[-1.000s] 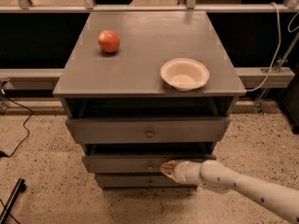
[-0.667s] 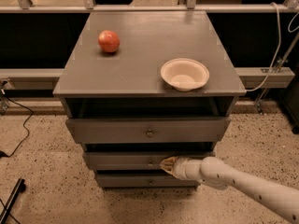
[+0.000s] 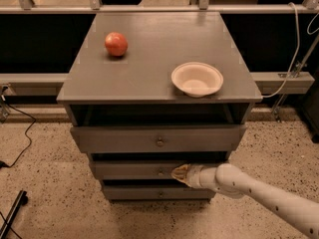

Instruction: Close middle drawer

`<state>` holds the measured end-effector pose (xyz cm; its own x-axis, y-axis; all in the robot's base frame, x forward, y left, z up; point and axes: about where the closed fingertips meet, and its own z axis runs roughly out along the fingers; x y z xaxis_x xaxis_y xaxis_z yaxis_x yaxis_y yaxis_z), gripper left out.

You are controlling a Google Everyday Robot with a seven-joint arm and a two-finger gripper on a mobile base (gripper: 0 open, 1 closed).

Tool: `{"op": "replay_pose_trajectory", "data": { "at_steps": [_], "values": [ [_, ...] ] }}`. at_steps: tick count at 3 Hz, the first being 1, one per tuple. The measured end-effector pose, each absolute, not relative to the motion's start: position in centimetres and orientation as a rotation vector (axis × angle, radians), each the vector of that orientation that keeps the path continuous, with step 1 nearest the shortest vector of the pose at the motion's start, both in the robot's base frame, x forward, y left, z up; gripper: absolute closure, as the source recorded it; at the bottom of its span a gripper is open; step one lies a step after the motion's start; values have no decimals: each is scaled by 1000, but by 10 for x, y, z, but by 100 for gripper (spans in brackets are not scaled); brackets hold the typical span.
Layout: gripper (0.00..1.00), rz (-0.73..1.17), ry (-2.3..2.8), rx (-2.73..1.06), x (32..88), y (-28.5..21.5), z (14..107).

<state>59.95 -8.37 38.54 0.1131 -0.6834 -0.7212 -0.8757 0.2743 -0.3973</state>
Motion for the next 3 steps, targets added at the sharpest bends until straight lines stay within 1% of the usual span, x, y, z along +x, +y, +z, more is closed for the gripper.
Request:
{"op": "replay_pose_trajectory", "data": {
  "at_steps": [2, 3],
  "values": [
    [100, 262, 1616, -1463, 601, -86, 387],
    [100, 315, 1592, -1506, 584, -86, 383]
  ]
}}
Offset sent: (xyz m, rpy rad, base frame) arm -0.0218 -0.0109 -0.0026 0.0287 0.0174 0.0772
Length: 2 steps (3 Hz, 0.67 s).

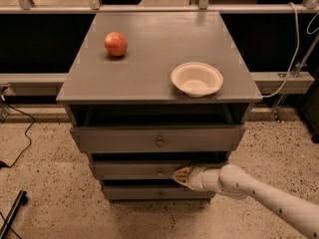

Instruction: Close middle drawer

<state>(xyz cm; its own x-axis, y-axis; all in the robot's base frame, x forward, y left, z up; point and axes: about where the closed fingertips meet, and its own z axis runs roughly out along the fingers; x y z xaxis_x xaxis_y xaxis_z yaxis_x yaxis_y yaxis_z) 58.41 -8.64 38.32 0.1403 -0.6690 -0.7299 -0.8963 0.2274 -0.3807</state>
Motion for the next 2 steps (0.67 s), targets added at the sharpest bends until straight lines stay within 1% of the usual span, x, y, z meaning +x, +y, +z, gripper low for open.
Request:
{"op": "replay_pose_trajectory", "data": {
  "at_steps": [2],
  "values": [
    [100, 460, 1551, -1550, 537, -99, 376]
  ]
}}
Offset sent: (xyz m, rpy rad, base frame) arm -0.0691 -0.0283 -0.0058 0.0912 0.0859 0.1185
